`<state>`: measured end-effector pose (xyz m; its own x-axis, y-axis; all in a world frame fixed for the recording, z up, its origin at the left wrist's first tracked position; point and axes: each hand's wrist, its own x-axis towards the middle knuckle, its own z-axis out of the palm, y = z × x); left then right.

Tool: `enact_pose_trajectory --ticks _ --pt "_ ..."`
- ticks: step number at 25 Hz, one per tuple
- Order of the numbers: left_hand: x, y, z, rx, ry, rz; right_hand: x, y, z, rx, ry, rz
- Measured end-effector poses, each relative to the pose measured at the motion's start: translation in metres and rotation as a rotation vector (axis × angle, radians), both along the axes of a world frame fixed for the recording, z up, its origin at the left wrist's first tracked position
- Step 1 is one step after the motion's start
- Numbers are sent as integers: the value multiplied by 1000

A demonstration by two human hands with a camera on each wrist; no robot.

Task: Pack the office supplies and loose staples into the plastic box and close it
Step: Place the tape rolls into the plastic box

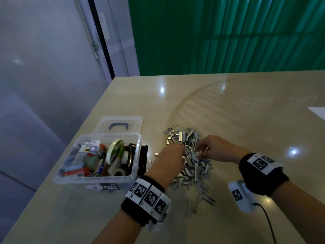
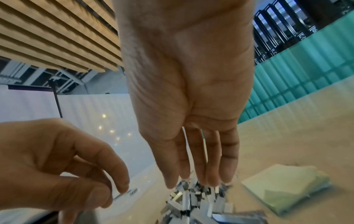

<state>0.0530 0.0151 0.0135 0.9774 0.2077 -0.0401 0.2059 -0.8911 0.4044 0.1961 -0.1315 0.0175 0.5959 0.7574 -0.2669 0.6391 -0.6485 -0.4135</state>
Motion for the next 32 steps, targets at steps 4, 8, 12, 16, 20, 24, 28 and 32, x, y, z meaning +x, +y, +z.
enact_pose_trajectory --ticks 4,8,12,16,20,24,28,32 --pt "17 10 -28 -77 55 135 3 1 -16 -67 0 51" --pt "33 9 -63 31 165 109 7 9 -55 -52 50 113" --pt "38 1 -78 -29 145 152 3 10 -72 -72 -25 128" --pt "41 -5 -76 -52 130 214 1 15 -73 -30 -49 114" --pt "40 1 -78 -95 54 221 19 7 -54 172 85 111" --pt "38 -7 -65 0 -18 239 64 -16 -27 180 -8 -38" --pt "47 -16 -55 17 -105 210 95 -25 -33 -215 -7 9" --pt "49 -16 -43 46 -118 167 102 -21 -50 -298 -61 48"
